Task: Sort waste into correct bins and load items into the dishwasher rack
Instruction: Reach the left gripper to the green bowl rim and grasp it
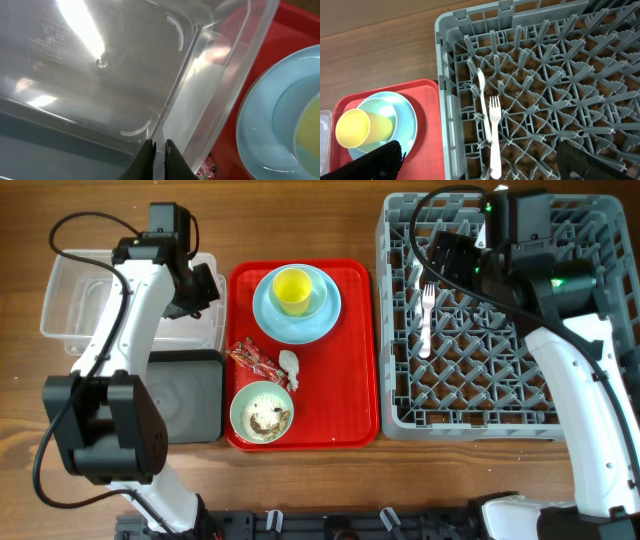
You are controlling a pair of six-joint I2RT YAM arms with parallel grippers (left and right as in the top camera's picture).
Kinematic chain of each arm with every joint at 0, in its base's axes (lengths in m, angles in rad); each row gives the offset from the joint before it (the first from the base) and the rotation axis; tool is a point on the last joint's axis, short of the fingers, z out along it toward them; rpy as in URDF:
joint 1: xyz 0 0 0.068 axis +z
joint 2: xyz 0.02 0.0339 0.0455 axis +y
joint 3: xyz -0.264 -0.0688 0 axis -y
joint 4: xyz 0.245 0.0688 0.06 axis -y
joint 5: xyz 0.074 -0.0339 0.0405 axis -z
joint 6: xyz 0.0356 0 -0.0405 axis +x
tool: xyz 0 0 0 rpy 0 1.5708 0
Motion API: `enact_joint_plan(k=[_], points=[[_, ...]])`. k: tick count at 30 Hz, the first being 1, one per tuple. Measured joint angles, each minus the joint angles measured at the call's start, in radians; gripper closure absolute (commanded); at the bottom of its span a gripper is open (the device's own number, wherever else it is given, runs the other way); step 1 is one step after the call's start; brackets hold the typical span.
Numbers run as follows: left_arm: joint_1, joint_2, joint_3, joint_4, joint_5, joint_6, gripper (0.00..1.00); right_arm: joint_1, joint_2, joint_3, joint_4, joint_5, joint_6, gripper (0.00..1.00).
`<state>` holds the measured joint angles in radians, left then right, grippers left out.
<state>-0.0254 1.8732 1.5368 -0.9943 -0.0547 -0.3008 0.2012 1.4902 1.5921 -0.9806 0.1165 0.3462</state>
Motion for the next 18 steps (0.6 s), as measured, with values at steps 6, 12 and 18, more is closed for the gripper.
enact_joint_plan(k=[6,12,18], points=[[0.000,0.010,-0.023,-0.007,0.025,0.000,0.94,0.000,0.000,0.000,0.000,0.000,0.000,0.00],[0.000,0.010,-0.022,-0.008,0.053,0.000,0.89,0.000,0.000,0.000,0.000,0.000,0.000,0.00],[0.000,-0.035,-0.002,-0.013,0.037,0.004,0.83,0.000,0.000,0.000,0.000,0.000,0.000,0.00]])
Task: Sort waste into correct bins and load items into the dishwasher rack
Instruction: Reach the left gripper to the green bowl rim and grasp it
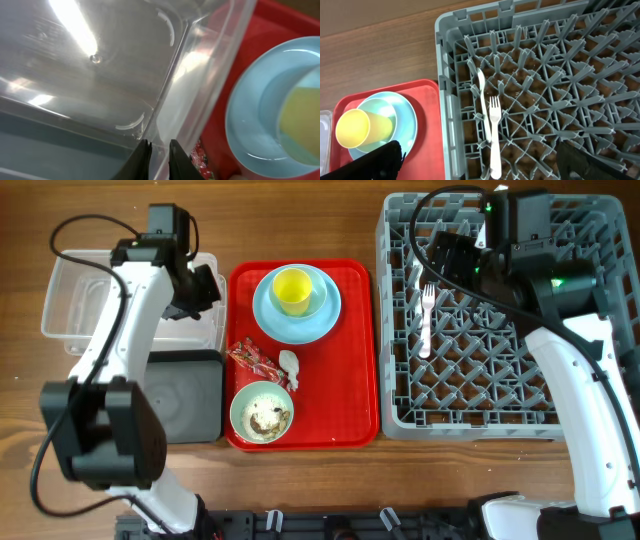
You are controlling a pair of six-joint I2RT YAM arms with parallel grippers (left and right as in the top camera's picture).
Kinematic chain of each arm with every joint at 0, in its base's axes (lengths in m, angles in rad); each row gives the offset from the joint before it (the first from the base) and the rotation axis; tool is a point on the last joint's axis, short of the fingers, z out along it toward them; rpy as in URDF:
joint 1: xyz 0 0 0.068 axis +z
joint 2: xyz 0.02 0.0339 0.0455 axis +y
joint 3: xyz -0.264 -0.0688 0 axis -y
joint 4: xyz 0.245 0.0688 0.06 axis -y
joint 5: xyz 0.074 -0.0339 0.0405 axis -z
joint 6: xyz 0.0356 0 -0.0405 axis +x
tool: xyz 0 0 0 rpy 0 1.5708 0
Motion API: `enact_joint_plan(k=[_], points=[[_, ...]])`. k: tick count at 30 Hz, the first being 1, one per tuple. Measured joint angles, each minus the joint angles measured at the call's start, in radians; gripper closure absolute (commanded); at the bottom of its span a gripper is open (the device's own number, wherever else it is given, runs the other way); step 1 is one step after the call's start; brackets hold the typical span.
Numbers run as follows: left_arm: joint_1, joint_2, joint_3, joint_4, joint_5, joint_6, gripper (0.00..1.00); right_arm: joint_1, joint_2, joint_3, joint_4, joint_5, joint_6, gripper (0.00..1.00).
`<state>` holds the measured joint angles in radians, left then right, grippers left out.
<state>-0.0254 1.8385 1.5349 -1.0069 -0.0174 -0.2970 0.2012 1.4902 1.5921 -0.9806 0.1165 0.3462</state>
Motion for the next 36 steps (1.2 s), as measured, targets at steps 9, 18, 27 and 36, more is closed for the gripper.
enact_joint_plan(k=[9,18,27,36], points=[[-0.057,-0.232,0.038,-0.281,0.244,-0.001,0.76,0.000,0.000,0.000,0.000,0.000,0.000,0.00],[-0.448,-0.230,-0.149,-0.347,0.249,-0.099,0.70,0.000,0.000,0.000,0.001,0.000,0.000,0.00],[-0.696,-0.227,-0.387,-0.100,0.078,-0.294,0.60,0.000,0.000,0.000,0.000,0.000,0.000,0.00],[-0.723,-0.227,-0.540,0.070,-0.072,-0.360,0.76,0.000,0.000,0.000,0.000,0.000,0.000,0.00]])
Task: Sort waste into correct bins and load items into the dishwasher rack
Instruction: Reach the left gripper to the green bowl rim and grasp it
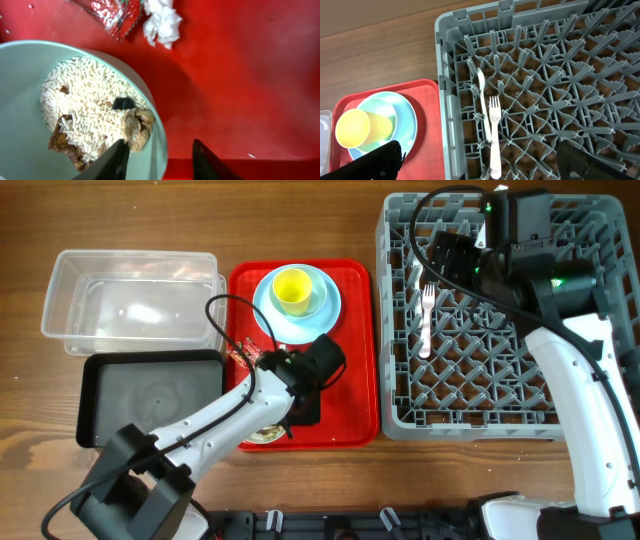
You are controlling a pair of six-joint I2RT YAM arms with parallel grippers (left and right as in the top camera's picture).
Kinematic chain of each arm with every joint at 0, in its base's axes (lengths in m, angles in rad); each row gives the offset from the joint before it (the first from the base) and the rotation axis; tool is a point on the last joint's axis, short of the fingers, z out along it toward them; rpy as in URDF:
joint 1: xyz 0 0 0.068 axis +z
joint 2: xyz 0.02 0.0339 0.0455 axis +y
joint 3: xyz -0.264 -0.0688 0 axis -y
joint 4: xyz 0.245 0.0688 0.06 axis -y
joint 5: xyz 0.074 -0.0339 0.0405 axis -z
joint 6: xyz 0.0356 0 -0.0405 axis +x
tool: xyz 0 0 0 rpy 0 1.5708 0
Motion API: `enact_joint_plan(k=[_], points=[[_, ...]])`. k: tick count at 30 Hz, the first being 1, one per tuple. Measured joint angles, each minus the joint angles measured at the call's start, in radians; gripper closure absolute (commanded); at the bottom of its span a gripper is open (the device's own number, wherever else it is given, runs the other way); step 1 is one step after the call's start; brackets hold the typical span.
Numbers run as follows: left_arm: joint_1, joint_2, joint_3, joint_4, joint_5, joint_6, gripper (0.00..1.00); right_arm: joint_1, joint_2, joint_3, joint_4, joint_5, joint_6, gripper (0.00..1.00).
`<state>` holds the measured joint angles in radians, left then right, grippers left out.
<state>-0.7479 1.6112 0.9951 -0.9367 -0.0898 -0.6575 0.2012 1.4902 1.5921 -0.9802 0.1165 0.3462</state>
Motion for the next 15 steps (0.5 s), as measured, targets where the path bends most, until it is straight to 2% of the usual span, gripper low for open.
enact_joint_plan(k=[1,2,15], points=[[0.000,0.000,-0.016,0.009,-0.005,-0.013,0.82,0.000,0.000,0.000,0.000,0.000,0.000,0.00],[0.000,0.000,-0.021,0.011,-0.008,-0.012,0.83,0.000,0.000,0.000,0.000,0.000,0.000,0.00],[0.000,0.000,-0.043,0.084,-0.018,-0.025,0.82,0.000,0.000,0.000,0.000,0.000,0.000,0.00]])
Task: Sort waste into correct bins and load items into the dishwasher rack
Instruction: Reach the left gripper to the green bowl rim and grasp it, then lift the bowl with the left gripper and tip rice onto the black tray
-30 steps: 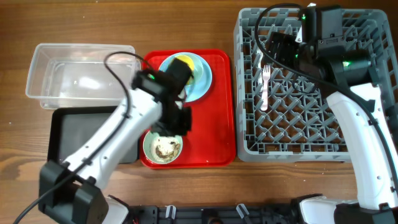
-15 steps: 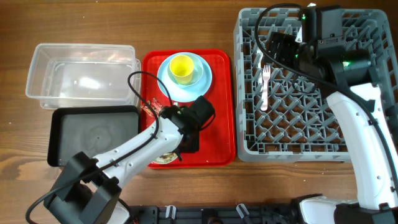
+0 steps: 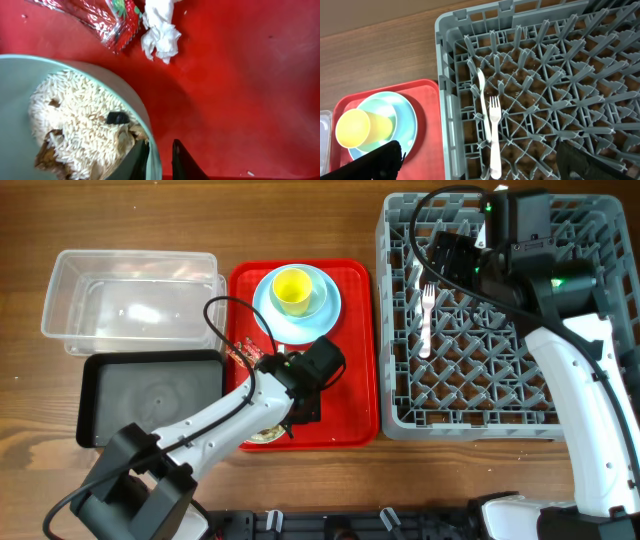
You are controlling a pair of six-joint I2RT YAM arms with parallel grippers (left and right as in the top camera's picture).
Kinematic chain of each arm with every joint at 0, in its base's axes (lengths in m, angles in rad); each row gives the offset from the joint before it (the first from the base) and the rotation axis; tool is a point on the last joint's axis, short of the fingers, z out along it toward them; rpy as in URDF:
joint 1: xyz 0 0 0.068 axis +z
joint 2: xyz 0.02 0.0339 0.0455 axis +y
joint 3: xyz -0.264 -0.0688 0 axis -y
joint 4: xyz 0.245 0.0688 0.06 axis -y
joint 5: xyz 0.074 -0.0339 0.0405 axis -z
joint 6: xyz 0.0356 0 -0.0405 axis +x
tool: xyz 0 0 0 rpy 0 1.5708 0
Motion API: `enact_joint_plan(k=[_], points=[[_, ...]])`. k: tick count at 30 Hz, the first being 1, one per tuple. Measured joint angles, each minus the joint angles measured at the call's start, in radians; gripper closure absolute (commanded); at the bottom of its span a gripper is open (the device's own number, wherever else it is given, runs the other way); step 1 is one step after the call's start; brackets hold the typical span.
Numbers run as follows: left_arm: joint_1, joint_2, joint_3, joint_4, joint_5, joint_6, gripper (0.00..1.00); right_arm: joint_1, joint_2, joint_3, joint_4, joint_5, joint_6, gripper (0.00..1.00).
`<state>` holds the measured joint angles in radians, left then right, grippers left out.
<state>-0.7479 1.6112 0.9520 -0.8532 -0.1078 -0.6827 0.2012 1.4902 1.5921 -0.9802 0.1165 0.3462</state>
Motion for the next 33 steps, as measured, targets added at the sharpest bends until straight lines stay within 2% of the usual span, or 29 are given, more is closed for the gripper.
enact_joint_plan(k=[4,5,6,13,19,22,27,33], points=[[0.000,0.000,-0.036,0.032,0.000,-0.003,0.82,0.000,0.000,0.000,0.000,0.000,0.000,0.00],[0.000,0.000,-0.040,0.032,0.000,-0.004,0.94,0.000,0.000,0.000,0.000,0.000,0.000,0.00],[0.000,0.000,-0.043,0.035,0.000,-0.004,0.96,0.000,0.000,0.000,0.000,0.000,0.000,0.00],[0.000,0.000,-0.032,0.097,0.013,-0.008,0.96,0.000,0.000,0.000,0.000,0.000,0.000,0.00],[0.006,-0.006,0.121,-0.013,0.080,0.016,0.96,0.000,0.000,0.000,0.000,0.000,0.000,0.00],[0.054,-0.042,0.202,-0.081,0.109,0.029,0.96,0.000,0.000,0.000,0.000,0.000,0.000,0.00],[0.293,-0.166,0.247,-0.141,0.239,0.106,0.96,0.000,0.000,0.000,0.000,0.000,0.000,0.00],[0.785,-0.276,0.249,-0.216,0.463,0.262,0.96,0.000,0.000,0.000,0.000,0.000,0.000,0.00]])
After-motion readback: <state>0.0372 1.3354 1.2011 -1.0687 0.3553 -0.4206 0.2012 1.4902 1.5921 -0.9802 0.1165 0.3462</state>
